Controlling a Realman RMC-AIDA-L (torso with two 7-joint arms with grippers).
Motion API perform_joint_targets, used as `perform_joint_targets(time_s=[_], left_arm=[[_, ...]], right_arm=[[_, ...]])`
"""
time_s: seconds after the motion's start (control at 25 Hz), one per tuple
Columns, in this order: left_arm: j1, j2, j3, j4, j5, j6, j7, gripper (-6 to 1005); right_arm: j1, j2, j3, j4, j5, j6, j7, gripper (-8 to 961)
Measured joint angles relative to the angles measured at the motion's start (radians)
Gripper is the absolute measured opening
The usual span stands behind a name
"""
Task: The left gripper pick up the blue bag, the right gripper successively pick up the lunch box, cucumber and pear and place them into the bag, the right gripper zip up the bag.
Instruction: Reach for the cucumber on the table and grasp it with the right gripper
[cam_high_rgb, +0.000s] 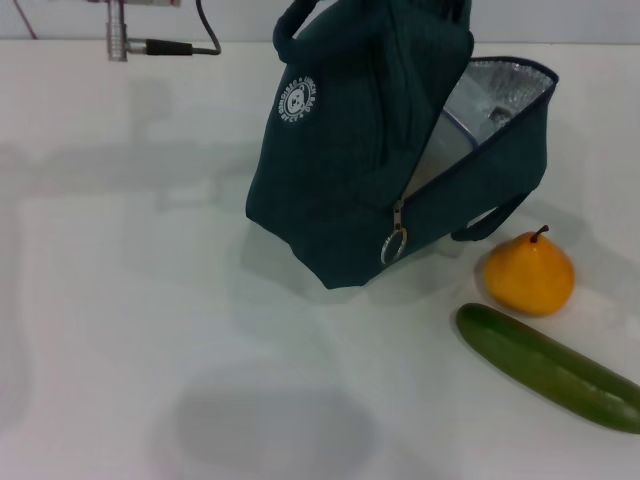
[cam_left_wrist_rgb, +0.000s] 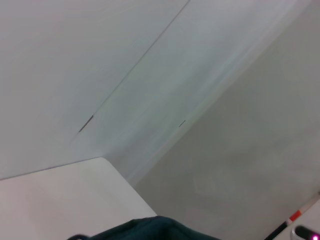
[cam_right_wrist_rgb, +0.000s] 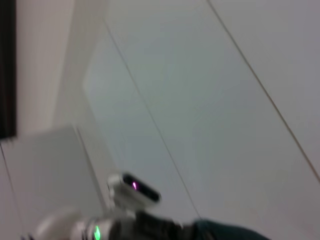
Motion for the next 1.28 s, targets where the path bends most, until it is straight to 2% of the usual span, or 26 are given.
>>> perform_joint_targets(time_s=[0.08, 0.24, 0.44, 0.72, 0.84, 1.08, 1.28], left_arm=[[-0.003, 0.0, 0.0, -0.014, 0.0, -0.003, 0.012, 52], [-0.005, -0.001, 0.0, -0.024, -0.002, -0.003, 0.026, 52], [0.0, -0.003, 0.0, -0.026, -0.003, -0.01, 0.037, 52], [0.006, 0.001, 0.0, -0.029, -0.002, -0.022, 0.039, 52], [0.008, 0.003, 0.0, -0.029, 0.003, -0.027, 0.044, 52], [0.015, 0.013, 0.0, -0.029, 0.008, -0.03, 0.049, 52], [0.016, 0.016, 0.0, -0.029, 0.01, -0.031, 0.051, 52]], right_arm=[[-0.021, -0.012, 0.001, 0.003, -0.035, 0.016, -0.054, 659], [-0.048, -0.016, 0.001, 0.007, -0.102, 0.047, -0.145, 610], [-0.064, -0.026, 0.0, 0.004, -0.204, 0.043, -0.197, 490], [-0.076, -0.064, -0.001, -0.026, -0.278, -0.074, -0.039, 503], [-0.075, -0.072, 0.002, -0.112, -0.343, -0.124, 0.079, 503], [-0.067, -0.051, 0.002, -0.377, -0.544, -0.069, 0.413, 500], [-0.004, -0.02, 0.035, -0.558, -0.772, -0.02, 0.706, 498]])
